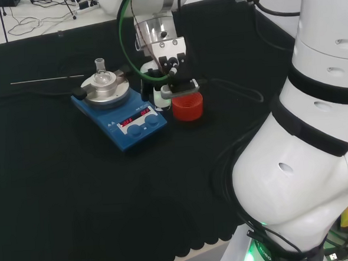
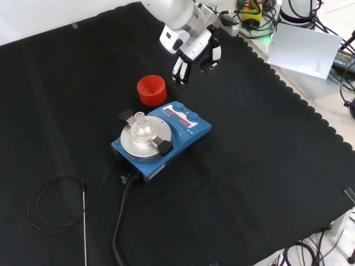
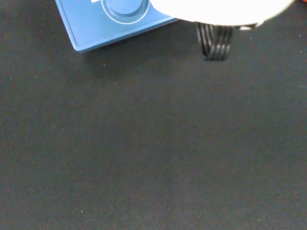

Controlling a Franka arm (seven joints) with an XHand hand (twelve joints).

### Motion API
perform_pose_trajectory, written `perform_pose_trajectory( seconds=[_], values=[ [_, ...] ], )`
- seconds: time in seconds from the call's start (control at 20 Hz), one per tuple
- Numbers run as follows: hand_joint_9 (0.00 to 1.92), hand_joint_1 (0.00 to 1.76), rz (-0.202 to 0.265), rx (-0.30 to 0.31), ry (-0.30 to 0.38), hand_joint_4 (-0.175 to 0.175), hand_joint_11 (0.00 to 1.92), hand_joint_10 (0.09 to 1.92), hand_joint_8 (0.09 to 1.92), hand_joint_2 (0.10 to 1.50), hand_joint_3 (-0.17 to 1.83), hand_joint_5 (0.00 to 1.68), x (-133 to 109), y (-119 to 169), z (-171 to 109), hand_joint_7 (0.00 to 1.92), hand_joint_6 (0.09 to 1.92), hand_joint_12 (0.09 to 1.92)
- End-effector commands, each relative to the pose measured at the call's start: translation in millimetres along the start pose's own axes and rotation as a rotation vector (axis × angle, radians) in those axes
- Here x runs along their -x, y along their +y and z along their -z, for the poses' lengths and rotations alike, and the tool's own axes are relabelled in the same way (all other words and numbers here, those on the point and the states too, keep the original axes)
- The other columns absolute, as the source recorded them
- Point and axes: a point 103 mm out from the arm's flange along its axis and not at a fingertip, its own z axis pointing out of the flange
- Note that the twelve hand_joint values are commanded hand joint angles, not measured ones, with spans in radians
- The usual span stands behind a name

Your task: Turn on the heater.

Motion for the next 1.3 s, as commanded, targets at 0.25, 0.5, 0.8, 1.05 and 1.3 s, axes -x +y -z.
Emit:
perform_pose_trajectory(
  seconds=[0.25, 0.5, 0.8, 1.05, 1.3],
  values=[
    [1.82, 1.44, 0.004, -0.017, -0.002, -0.101, 1.74, 1.67, 1.71, 0.62, 1.03, 0.46, -2.4, 3.4, -1.1, 1.69, 0.09, 1.39],
    [1.82, 1.44, 0.015, -0.043, -0.001, -0.096, 1.74, 1.67, 1.71, 0.62, 1.04, 0.44, -8.2, 6.3, -6.7, 1.69, 0.09, 1.39],
    [1.82, 1.44, 0.022, -0.073, -0.005, -0.089, 1.74, 1.67, 1.71, 0.61, 1.05, 0.42, -14.3, 11.5, -16.1, 1.69, 0.09, 1.39],
    [1.82, 1.44, 0.027, -0.087, -0.015, -0.085, 1.74, 1.67, 1.71, 0.61, 1.05, 0.41, -20.2, 16.0, -24.0, 1.69, 0.09, 1.39],
    [1.82, 1.44, 0.032, -0.100, -0.025, -0.082, 1.74, 1.67, 1.71, 0.61, 1.06, 0.40, -28.8, 19.9, -32.2, 1.69, 0.09, 1.39]
  ],
)
